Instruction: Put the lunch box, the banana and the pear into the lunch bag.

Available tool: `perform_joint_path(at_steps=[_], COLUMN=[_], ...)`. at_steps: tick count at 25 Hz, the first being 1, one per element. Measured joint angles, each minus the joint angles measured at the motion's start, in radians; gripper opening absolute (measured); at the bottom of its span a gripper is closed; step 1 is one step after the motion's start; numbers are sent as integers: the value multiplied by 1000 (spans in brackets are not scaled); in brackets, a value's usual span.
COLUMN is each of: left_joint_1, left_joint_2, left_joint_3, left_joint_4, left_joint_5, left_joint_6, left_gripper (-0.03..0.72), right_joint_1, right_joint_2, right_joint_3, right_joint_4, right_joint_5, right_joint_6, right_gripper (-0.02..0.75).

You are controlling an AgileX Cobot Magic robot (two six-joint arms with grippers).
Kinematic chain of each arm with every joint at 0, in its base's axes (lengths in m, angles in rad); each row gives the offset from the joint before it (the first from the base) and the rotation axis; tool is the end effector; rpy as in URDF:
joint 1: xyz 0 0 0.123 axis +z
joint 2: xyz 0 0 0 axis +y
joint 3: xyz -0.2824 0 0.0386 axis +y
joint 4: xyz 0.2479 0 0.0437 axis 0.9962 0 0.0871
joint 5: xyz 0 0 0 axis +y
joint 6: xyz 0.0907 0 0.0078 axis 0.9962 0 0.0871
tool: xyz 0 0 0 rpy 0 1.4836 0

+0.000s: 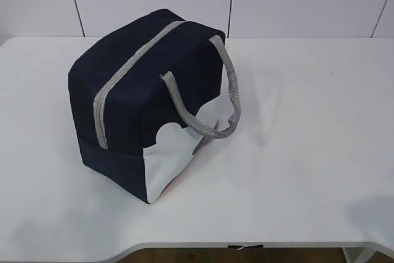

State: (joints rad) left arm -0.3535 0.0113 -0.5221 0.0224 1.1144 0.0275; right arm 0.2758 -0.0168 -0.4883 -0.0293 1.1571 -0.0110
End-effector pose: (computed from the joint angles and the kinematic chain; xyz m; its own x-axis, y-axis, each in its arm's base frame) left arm -0.0068 0.0045 0.2791 -0.4505 0.2061 -0.8687 0.3468 0.9370 0.0424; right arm -0.0093 -0.0052 0.2662 -0.5091 -0.1677 -0.8442 -0.2621 0.9645 -0.0336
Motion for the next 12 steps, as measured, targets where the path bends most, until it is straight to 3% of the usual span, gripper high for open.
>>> perform_joint_path(at_steps=[4, 8, 12], left_joint_1=[107, 209, 255], left_joint_2=[0, 0, 0], left_joint_3=[0, 0, 0], left_joint_4=[-10, -12, -15], left_joint_5=[0, 0, 0], left_joint_6=[0, 0, 0], left_gripper=[219, 219, 219], right_joint_1=[-21, -121, -159], right_joint_2=[0, 0, 0], right_joint_3=[0, 0, 0], right_joint_4=[-12, -25, -25], right_joint_5=[0, 0, 0], right_joint_6=[0, 0, 0], right_gripper=[441, 441, 441])
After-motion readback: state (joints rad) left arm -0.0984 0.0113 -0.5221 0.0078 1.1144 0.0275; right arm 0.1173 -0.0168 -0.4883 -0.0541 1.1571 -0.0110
